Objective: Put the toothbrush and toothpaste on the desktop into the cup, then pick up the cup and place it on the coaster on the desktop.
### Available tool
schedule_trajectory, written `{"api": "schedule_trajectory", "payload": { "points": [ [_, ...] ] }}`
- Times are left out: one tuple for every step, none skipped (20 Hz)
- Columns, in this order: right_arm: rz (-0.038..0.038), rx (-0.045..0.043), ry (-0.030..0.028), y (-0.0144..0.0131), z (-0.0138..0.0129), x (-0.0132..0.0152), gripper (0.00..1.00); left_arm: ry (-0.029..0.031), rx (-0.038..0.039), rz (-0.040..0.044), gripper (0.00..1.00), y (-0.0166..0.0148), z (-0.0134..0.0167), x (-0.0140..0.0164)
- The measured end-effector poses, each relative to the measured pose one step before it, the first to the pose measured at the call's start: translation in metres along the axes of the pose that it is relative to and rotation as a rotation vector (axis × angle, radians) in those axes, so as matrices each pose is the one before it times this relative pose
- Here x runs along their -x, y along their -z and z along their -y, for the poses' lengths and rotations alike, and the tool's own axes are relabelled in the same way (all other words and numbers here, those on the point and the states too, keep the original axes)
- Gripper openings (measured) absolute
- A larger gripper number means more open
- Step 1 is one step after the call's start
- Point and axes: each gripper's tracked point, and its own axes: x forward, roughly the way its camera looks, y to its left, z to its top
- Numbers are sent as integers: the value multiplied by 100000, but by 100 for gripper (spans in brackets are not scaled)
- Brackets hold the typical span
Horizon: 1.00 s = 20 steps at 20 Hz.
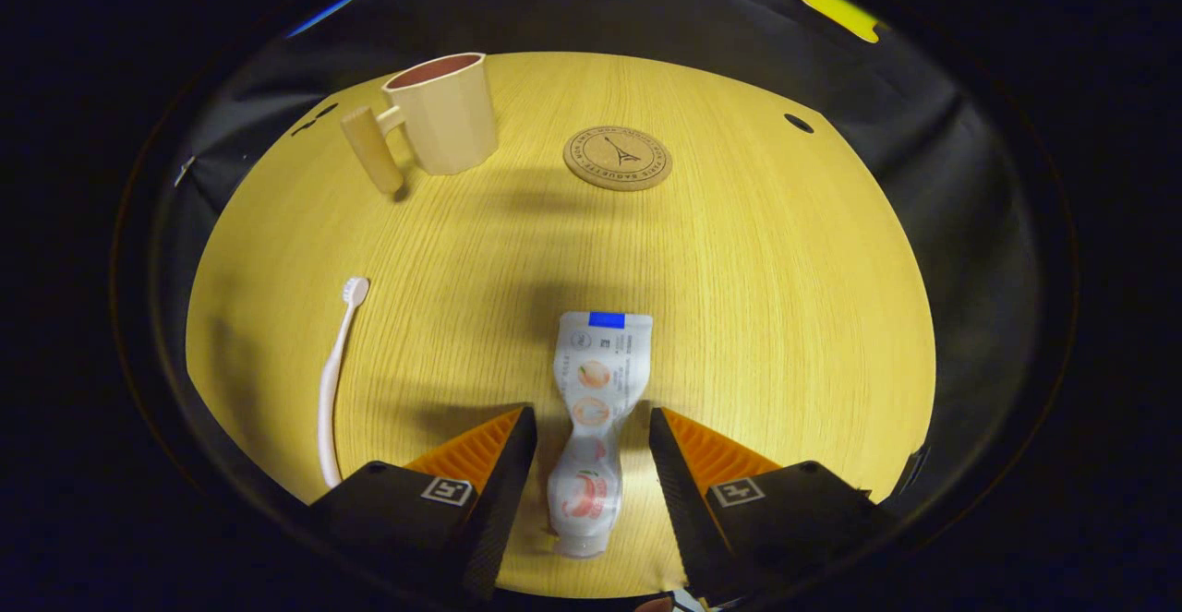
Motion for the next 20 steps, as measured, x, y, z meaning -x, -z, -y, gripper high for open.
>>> {"api": "schedule_trajectory", "payload": {
  "points": [
    [-1431, -1820, -1361, 90, -219, -57, 72, 109, 145, -218, 95, -12, 58, -48],
    [-1479, -1911, -902, 121, -148, -76, 69, -113, 107, -245, 95, 141, 9, -140],
    [-1382, -1743, -968, 73, -118, 6, 65, -226, 115, -301, 95, -24, 9, -60],
    [-1207, -2131, -750, 215, 159, -10, 62, -43, 104, -316, 95, 67, 58, -188],
    [-918, -1704, 32, -22, 209, -168, 56, 87, -33, -260, 95, -37, 139, -271],
    [-69, -1068, -658, 47, 108, 173, 52, 107, -333, -233, 95, 80, 146, 51],
    [-79, 1192, -186, 6, 103, -60, 43, 11, -387, -102, 95, -105, 74, -58],
    [-23, 1566, -357, 70, -114, -19, 40, 173, -367, -252, 94, 64, 180, -150],
    [600, 989, -387, -61, -78, 25, 37, 282, -222, -402, 94, 63, 235, -187],
    [193, 682, -365, 56, 20, 75, 34, 507, -153, -373, 95, 57, 217, -143],
    [1007, 728, -971, -83, -27, 124, 31, 382, -221, -291, 94, 12, 272, -142],
    [520, 658, -1124, 130, 2, 79, 29, 322, -362, -200, 95, 88, 281, -70],
    [1692, 484, -2068, -203, -71, 417, 27, 539, -556, -374, 94, -39, 345, -209],
    [1377, -29, -2034, 92, 40, 22, 22, 613, -861, -237, 94, 50, 351, -358],
    [1537, 410, -2064, 39, 63, 323, 22, 147, -952, -338, 94, 38, 176, -353],
    [1658, -268, -1410, 5, 292, 426, 22, 538, -675, -766, 94, 310, 205, -417],
    [1914, -696, -2318, -133, -29, 487, 22, 554, -231, -1025, 94, 197, 394, -431],
    [2551, -794, -2661, -215, -9, 777, 22, 690, -7, -997, 93, 244, 306, -463],
    [2601, -57, -2139, -393, 40, 835, 21, 584, -109, -1266, 93, 180, 430, -477],
    [2533, 921, -1590, -375, 61, 896, 21, 472, -274, -1283, 93, 409, 348, -601]
  ]
}}
